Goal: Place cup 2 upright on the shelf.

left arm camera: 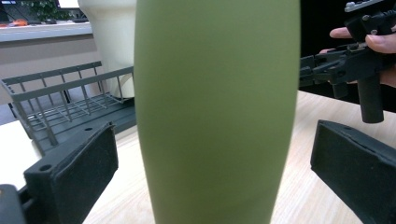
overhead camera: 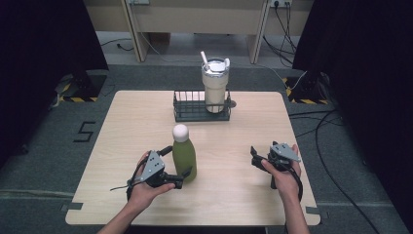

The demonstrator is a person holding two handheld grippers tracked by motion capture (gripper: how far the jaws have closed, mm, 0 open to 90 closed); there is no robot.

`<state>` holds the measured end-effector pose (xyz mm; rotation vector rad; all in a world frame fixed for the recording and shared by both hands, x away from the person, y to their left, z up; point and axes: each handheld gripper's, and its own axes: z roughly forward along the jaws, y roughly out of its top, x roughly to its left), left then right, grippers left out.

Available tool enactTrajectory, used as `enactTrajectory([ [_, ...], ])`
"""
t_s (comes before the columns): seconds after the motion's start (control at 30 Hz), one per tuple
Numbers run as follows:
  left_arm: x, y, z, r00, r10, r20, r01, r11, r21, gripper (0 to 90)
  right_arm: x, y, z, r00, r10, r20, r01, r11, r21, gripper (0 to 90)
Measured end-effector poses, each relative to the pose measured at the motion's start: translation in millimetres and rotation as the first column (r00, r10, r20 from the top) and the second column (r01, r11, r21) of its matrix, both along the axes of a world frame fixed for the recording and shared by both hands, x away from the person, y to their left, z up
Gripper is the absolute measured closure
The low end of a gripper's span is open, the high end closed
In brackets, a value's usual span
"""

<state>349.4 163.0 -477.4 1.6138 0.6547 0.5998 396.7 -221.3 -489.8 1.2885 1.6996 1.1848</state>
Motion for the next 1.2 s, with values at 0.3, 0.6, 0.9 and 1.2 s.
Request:
enactTrajectory([
  [0.3,11.8,-1.7,9.2,0.9998,0.013,0.015,-0.012,0.9996,-0.025,3.7,1.2,-1.2,0.0,1.0,0.0,-0.005,0.0,1.0,0.001,13.3],
  [0.6,13.4,-12.4,9.9,0.9996,-0.019,0.023,0.019,0.9997,-0.015,14.4,2.0,0.7,0.1,1.0,0.002,-0.009,-0.002,1.0,0.003,13.8],
  [0.9,12.2,-12.0,9.3,0.9995,-0.008,0.031,0.008,0.9997,-0.021,20.6,2.4,0.7,-2.3,0.9998,0.005,-0.019,-0.005,1.0,0.004,14.2],
  [1.2,12.6,-11.6,10.8,0.9996,-0.012,0.028,0.012,0.9998,-0.014,21.1,2.7,0.8,-2.7,0.9997,0.005,-0.023,-0.005,1.0,0.004,14.4],
])
